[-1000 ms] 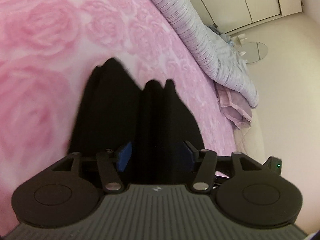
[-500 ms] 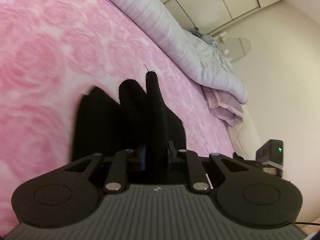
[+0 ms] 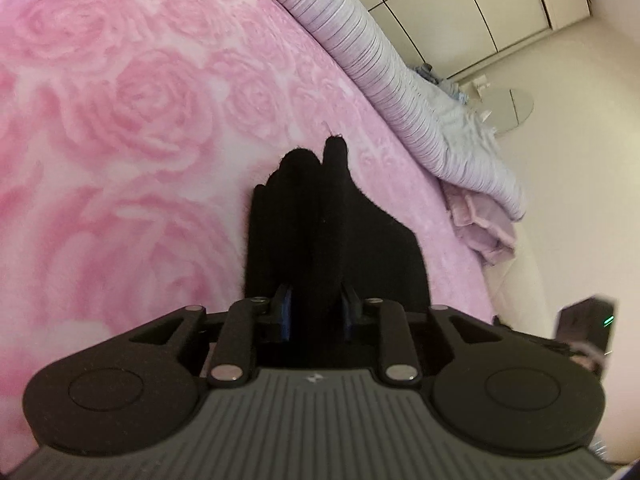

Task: Fold clothes
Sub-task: 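Lift the grasped skirt edge and fold it over the skirt with both grippers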

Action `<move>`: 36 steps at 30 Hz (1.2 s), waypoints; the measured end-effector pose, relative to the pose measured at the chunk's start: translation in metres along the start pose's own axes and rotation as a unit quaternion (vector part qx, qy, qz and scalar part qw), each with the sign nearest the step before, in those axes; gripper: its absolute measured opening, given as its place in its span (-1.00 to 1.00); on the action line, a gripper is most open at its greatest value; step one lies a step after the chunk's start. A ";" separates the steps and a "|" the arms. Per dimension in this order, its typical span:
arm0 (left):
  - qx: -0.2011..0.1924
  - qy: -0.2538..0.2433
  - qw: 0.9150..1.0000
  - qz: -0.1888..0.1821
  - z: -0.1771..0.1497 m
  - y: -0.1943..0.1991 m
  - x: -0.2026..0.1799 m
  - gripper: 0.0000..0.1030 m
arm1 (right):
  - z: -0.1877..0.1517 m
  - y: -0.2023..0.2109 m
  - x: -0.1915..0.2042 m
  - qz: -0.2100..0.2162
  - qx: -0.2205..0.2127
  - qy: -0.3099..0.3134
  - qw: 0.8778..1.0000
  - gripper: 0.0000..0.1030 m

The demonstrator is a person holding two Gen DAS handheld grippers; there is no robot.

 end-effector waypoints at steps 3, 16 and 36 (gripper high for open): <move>-0.002 -0.009 1.000 0.005 -0.012 0.026 -0.001 -0.17 | -0.024 0.026 -0.030 0.059 -0.036 -0.082 0.994 0.11; 0.019 0.075 0.997 -0.017 -0.058 0.034 0.023 -0.09 | -0.118 0.026 -0.061 0.212 -0.082 -0.309 0.923 0.50; -0.008 0.050 0.999 0.020 -0.166 0.103 -0.011 -0.50 | -0.180 0.110 -0.033 0.084 -0.083 -0.084 0.990 0.08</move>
Point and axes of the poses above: each gripper's, at about its wrist camera, not at the fingertips, and y roughly against the way its jaws point, x to its left, z to its top, the point moved 1 cm from there along -y, roughly the way its jaws point, and after that the axes turned 6 degrees about y, right-handed, at the moved point
